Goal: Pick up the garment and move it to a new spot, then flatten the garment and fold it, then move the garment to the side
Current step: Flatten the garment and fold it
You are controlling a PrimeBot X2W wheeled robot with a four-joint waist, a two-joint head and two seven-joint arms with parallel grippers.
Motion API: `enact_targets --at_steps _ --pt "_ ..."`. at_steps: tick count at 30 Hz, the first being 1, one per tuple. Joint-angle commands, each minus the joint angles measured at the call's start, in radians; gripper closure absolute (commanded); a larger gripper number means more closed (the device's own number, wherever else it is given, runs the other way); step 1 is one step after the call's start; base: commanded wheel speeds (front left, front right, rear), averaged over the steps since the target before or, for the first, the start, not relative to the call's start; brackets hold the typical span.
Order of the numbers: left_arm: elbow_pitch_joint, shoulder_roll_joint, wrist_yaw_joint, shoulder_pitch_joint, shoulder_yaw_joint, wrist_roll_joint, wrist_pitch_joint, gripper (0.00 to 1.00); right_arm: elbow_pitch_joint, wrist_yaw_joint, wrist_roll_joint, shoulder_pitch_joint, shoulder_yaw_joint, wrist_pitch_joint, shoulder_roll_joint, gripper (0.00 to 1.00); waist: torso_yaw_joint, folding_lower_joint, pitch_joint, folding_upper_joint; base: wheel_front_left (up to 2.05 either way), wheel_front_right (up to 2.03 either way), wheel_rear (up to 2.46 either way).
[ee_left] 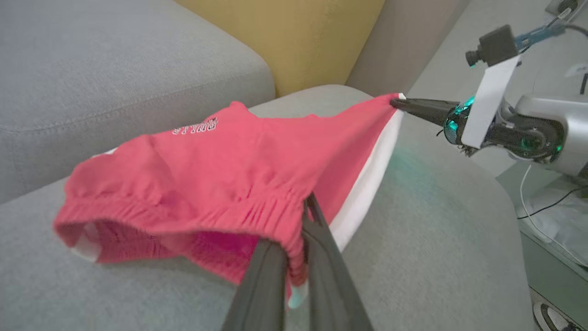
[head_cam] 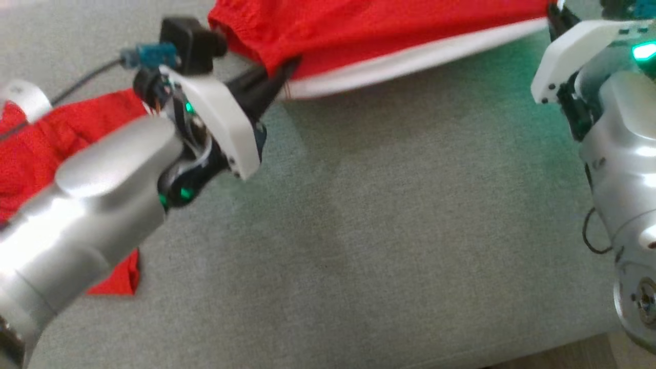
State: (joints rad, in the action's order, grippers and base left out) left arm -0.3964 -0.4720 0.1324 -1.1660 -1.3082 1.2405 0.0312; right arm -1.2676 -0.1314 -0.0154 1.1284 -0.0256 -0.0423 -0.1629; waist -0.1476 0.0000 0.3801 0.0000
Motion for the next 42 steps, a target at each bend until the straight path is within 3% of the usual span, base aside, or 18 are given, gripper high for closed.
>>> enact_targets --at_steps 1,8,25,33,42 --pt "0.032 -0.039 -0.002 -0.016 0.034 -0.004 0.007 1.0 0.02 0.001 0.016 -0.005 0.029 0.016 -0.015 1.0 0.002 0.0 -0.022 0.0 0.0 0.0 0.0" --pt "0.054 -0.011 -0.002 0.139 0.028 -0.1 0.024 1.0 -0.005 0.001 0.104 -0.098 0.138 0.108 -0.078 1.0 0.01 0.0 -0.103 0.0 0.0 0.0 0.0" --pt "0.022 0.141 -0.002 0.402 0.028 -0.125 0.008 1.0 0.099 0.001 0.331 -0.34 0.31 0.271 -0.244 1.0 0.001 0.0 -0.289 0.0 0.0 0.0 0.0" --pt "0.033 0.175 -0.043 0.419 0.044 -0.138 -0.015 1.0 0.251 0.001 0.429 -0.418 0.292 0.296 -0.308 1.0 0.028 0.0 -0.268 0.0 0.0 0.0 0.0" --pt "0.001 0.179 -0.069 0.35 0.098 -0.136 -0.038 1.0 0.368 0.001 0.379 -0.363 0.185 0.303 -0.293 1.0 0.088 0.0 -0.196 0.0 0.0 0.0 0.0"
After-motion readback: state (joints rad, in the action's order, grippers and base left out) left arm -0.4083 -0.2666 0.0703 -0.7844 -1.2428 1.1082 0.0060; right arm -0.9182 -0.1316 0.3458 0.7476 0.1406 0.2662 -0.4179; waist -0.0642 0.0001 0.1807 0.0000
